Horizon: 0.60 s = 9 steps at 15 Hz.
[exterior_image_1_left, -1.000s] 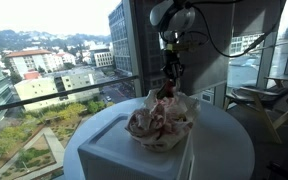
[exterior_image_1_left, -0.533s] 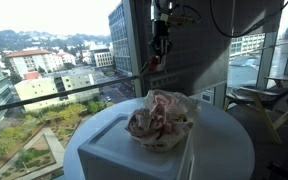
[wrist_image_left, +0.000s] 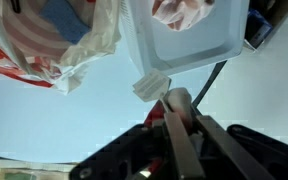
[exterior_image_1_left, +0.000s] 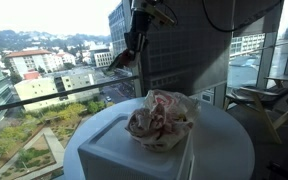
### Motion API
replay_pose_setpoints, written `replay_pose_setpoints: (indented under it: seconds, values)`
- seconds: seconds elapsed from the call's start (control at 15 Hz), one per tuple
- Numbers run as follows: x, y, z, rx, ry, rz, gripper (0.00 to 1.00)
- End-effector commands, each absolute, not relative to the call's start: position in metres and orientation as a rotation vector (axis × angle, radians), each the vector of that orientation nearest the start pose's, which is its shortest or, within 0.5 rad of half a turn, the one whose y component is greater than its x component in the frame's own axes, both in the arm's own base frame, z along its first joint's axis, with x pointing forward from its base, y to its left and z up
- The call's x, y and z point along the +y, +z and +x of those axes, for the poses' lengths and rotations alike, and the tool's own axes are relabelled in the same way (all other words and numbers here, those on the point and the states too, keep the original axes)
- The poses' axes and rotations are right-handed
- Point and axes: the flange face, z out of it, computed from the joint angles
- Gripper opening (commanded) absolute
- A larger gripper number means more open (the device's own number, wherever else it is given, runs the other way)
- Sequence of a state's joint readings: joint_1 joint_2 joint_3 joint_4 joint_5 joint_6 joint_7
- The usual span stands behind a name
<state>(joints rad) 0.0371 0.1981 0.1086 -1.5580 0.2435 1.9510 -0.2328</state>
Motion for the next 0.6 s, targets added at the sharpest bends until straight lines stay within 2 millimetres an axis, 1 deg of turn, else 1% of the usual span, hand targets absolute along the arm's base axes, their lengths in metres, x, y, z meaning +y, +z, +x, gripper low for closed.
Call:
replay_pose_setpoints:
  seconds: [0.0, 0.2, 0.27, 0.4, 0.53]
  values:
    - [0.143, 0.525, 0.636, -0.619, -0.238, -2.722, 0.14]
    - [0.181, 0.480, 0.632, -0.734, -0.128, -2.678, 0.14]
    - [0.193, 0.462, 0.630, -0.764, -0.081, -2.680, 0.14]
    - [0.212, 0.431, 0.624, -0.817, 0.003, -2.672, 0.14]
    - [0.227, 0.405, 0.619, -0.861, 0.065, -2.697, 0.14]
